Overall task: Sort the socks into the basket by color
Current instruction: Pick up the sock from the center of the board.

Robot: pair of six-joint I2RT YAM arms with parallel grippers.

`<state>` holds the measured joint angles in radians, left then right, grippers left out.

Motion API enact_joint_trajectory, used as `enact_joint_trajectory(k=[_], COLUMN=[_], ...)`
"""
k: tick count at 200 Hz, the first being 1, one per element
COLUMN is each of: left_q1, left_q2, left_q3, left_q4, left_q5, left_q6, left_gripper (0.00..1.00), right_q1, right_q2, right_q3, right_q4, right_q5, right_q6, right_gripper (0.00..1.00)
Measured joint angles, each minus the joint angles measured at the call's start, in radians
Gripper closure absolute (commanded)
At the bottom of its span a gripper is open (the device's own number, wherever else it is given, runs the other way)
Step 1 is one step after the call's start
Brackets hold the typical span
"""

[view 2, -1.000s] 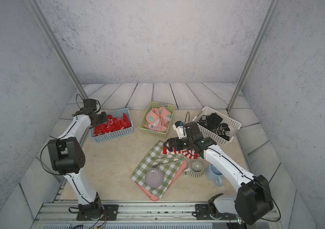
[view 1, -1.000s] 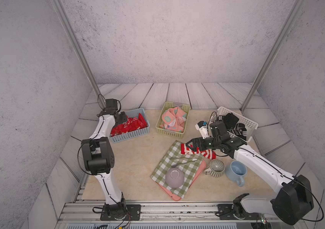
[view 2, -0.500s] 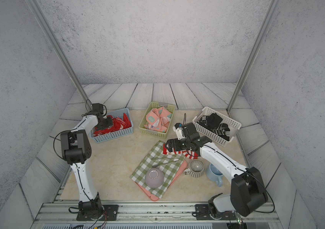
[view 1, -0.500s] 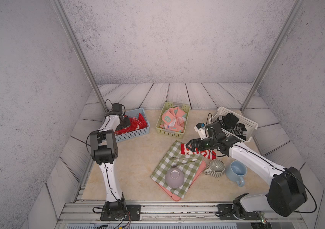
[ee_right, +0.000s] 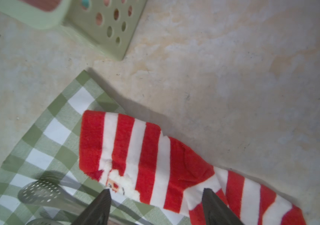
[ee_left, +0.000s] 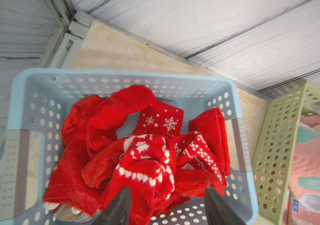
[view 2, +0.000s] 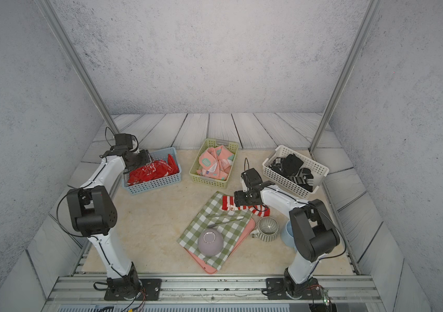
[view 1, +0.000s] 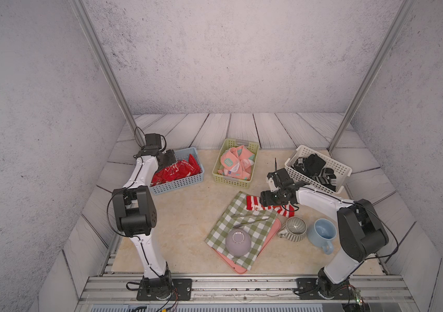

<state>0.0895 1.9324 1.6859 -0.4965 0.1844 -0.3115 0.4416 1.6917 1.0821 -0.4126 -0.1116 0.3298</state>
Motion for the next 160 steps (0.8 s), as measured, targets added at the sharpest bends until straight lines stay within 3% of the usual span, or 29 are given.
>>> enact_joint_trajectory(k=[48,83,115,160], left_q1=[-0.004,-0.025,-0.063,-0.102], left_q2=[-0.102,-0.175,-0.236,-0.274], left_q3=[-0.048,-0.058,-0.085,-0.139], left_q4=[0.031,0.039,0.048,0.053], left_q5=[0.020,0.039,0.054,0.072], left_q6=[-0.008,-0.006,-0.003,-0.003], left_gripper=[0.36,0.36,0.37,0.37], right_q1=[-0.011,-0.019,-0.029,-0.040], right_q2=[0.029,0.052,0.083,0.089], right_q3=[0.000,-0.011,-0.012,-0.024], right_q4=[0.009,0.040,0.059,0.079], right_q5=[0.018,0.022,0.044,0.059], right_q6=[0.011,0.021,0.028,0.041], right_gripper=[0.27,0.40,0.43,0.77])
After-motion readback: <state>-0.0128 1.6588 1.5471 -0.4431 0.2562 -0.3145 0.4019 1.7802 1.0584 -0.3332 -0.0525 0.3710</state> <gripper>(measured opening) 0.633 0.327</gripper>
